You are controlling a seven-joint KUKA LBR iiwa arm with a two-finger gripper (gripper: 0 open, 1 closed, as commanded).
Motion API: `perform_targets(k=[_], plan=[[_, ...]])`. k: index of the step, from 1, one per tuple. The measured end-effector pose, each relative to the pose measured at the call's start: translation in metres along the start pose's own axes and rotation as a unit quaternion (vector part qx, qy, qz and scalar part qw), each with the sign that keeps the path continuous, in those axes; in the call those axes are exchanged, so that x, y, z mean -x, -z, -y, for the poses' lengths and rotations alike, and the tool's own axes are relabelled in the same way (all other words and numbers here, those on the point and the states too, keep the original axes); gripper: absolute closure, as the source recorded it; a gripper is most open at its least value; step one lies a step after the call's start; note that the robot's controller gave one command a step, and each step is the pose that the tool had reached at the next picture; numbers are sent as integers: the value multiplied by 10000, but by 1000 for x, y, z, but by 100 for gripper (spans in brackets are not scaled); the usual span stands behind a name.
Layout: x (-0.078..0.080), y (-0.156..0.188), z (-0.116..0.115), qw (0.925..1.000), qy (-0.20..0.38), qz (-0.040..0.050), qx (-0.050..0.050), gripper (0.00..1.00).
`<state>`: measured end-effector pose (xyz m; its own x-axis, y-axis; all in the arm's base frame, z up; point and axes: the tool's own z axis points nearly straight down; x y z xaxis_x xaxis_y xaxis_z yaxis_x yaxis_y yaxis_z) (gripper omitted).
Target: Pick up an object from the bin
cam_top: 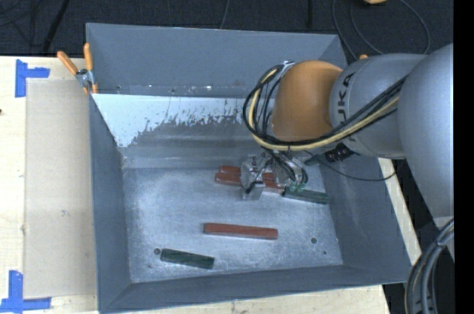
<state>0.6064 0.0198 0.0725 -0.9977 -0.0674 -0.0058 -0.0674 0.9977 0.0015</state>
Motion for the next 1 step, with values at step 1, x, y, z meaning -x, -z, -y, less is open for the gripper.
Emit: perform_targets(k=[1], plan=[[-2, -2, 0, 10000, 3, -25, -6, 0]])
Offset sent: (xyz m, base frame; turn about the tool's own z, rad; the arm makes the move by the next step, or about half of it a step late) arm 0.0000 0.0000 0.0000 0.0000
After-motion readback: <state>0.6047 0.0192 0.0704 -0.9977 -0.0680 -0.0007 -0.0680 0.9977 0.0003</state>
